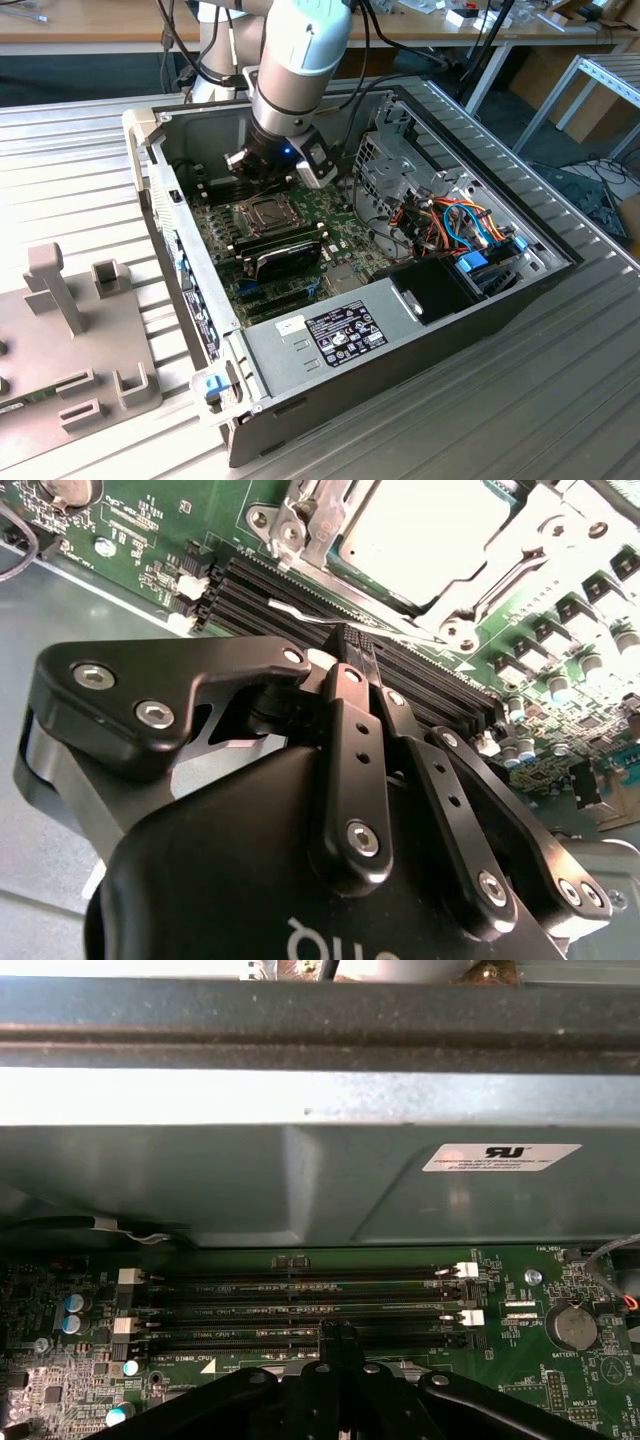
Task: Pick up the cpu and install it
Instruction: 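Install the first cpu locking lever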
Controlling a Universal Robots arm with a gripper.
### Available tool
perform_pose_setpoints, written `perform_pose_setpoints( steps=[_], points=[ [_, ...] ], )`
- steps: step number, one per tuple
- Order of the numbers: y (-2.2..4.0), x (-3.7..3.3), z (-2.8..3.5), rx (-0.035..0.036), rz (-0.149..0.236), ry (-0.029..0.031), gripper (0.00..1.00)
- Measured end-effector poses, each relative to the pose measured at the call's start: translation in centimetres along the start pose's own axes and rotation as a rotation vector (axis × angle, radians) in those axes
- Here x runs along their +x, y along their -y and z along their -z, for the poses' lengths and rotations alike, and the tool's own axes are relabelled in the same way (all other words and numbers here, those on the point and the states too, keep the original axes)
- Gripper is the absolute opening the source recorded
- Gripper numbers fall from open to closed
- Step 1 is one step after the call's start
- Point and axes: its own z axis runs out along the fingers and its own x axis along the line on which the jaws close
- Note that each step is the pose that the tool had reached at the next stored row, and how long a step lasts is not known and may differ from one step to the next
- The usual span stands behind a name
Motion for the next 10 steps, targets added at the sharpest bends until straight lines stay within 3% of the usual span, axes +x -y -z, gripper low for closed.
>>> perform_pose_setpoints(
  steps=[10],
  points=[
    [0.06, -0.2, -0.13, 0.0002, 0.0, 0.0001, 0.11]
  ],
)
